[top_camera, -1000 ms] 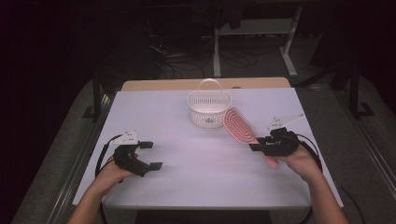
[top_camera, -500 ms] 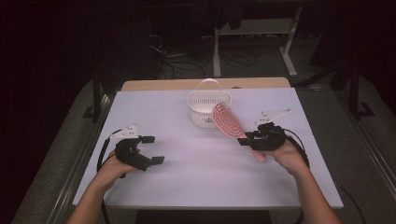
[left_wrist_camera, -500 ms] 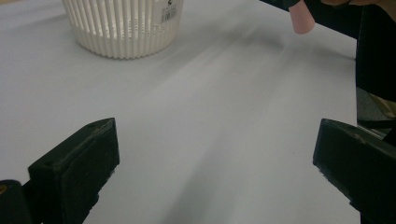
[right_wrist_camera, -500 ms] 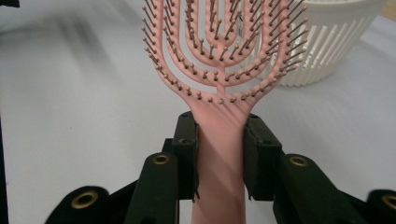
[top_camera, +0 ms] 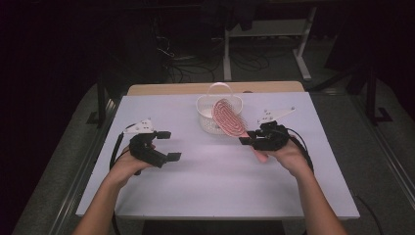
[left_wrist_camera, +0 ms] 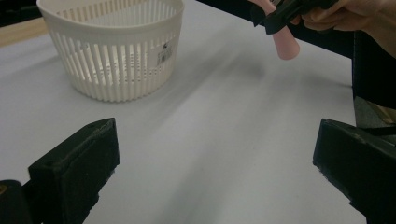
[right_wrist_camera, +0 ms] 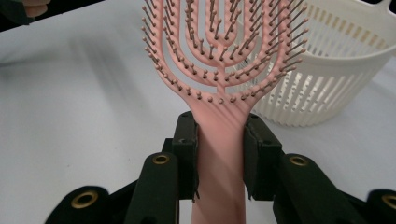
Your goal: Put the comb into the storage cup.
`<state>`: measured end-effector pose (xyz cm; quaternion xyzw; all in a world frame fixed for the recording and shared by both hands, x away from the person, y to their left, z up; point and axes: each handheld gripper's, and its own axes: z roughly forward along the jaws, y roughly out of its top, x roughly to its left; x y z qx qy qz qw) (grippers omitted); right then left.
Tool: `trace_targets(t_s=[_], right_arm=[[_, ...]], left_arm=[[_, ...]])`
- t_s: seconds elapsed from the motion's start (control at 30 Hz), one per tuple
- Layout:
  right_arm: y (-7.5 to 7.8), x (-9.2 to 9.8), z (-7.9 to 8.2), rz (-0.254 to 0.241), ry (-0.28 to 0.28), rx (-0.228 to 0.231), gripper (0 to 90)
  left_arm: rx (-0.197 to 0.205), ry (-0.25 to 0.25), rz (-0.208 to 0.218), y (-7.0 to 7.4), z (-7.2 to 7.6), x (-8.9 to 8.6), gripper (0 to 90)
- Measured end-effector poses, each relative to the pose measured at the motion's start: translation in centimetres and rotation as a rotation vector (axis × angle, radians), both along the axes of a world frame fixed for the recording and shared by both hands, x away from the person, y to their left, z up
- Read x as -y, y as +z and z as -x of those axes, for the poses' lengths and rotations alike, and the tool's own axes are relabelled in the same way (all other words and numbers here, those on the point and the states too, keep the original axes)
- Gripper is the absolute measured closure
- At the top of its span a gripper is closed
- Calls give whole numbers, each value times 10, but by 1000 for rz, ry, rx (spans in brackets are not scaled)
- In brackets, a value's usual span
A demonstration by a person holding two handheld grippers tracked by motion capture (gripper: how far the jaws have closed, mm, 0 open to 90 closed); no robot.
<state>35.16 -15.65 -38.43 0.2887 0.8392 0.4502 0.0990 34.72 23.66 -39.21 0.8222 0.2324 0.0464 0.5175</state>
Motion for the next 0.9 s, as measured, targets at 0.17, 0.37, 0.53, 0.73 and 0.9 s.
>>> trace_targets(t_s=[0.17, 0.37, 0.53, 0.73, 0.9], right_arm=[[0, -8, -5, -2, 3, 3, 683], [2, -11, -10, -30, -5, 14, 683], [0, -14, -10, -25, -2, 17, 683], [-3, -18, -12, -15, 0, 25, 683], [-6, -21, -12, -17, -18, 36, 683]], left_arm=[[8, -11, 10, 3, -6, 9, 5], [15, -16, 28, 7, -12, 18, 5], [5, -29, 39, 8, -17, 25, 5], [-6, -40, 47, 5, -20, 33, 5], [-14, -41, 68, 4, -20, 36, 5]])
